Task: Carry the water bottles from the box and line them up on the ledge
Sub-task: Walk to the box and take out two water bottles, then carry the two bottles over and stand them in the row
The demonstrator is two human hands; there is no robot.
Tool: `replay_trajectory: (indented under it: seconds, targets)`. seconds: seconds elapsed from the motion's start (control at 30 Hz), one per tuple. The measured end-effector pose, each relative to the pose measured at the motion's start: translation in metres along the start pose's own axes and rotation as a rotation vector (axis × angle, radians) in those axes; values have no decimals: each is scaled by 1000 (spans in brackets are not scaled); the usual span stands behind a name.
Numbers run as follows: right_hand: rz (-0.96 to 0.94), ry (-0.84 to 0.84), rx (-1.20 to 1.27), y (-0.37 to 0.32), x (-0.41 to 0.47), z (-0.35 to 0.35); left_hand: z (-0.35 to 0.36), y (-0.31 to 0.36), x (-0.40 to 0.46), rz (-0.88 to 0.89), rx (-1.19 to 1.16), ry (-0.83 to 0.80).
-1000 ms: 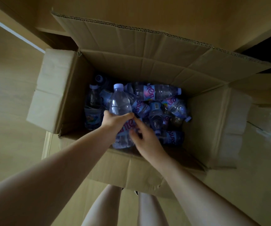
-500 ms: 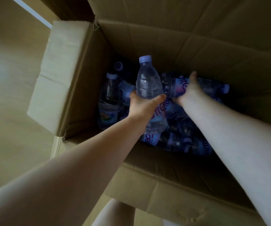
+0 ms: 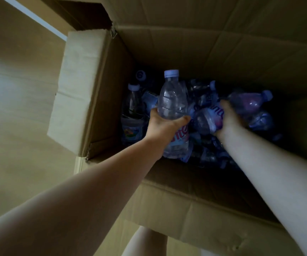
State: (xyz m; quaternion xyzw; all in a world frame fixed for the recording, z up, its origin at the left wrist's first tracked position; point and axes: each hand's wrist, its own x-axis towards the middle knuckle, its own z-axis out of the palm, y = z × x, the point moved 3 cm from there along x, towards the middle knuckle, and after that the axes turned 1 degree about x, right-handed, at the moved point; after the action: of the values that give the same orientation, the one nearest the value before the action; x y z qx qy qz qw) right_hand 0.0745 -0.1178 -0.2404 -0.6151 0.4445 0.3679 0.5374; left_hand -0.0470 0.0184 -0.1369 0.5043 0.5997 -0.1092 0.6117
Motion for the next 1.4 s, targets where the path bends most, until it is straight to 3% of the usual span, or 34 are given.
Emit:
replay_trajectory:
  seconds: [0.13, 0.27, 0.5, 0.63, 0.83, 0.97, 1.13, 1.4]
  targets:
    - [-237, 139, -282, 11, -66, -37, -12, 9, -34, 42, 57, -37]
    - [-370, 25, -484, 6, -133, -54, -34, 27, -83, 65, 126, -17]
    - [-652, -141, -716, -16, -264, -36, -91, 49, -171, 136, 80, 174]
    - [-846, -220, -826, -20, -333, -23, -126, 50, -225, 185, 7, 343]
    - [-957, -278, -808, -14, -440, -12, -189, 47, -316, 116, -318, 667]
    - [-1091, -378, -886, -5, -517, 16, -249, 50, -373, 167, -411, 825]
    - [-1188, -506, -938, 37, -601, 76, -336, 41, -419, 172, -469, 948]
    - [-1230, -617, -1010, 171, -713, 175, -507, -24, -475, 107, -462, 1125]
